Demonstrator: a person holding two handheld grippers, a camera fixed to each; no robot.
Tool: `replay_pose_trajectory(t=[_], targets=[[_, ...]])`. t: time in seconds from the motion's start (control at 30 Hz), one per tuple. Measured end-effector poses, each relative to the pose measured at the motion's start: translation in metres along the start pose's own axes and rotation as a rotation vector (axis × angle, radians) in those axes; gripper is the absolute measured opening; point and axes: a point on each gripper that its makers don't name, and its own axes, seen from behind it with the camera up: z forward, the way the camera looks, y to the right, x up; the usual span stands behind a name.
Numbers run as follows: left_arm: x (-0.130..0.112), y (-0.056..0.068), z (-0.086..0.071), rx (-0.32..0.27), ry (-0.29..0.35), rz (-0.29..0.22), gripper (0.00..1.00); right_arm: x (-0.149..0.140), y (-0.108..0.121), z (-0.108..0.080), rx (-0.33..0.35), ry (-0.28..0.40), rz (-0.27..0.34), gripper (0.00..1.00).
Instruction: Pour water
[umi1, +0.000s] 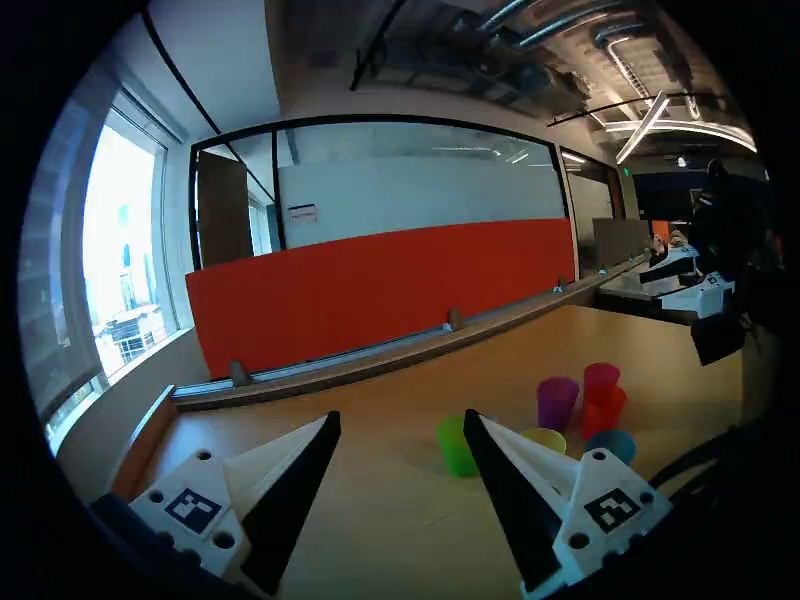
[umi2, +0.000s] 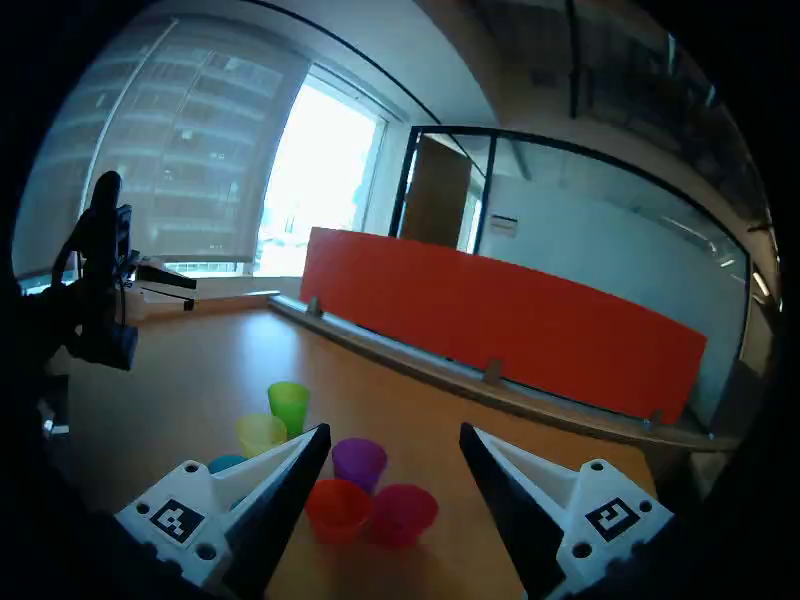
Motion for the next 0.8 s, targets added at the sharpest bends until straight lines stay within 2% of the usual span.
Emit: replay_pose_trajectory(t=[0.2,0.5,0.8], targets=[[-0.004,0.004,0.006,-0.039,-0.034,0.005,0.91,-0.001,-0.008,0.003,0.054,-0.031,-0.051,1.0],[-0.004,0.012,0.014,-0.105,-0.077,0.007,0.92,-0.003,-0.023,0.009,0.13,-0.076,-0.183,1.0],[-0.001,0.023,0.023,-0.151,-0.114,0.062,0.92,-0.002,-0.032,0.016,0.169,-0.103,-0.26,1.0]])
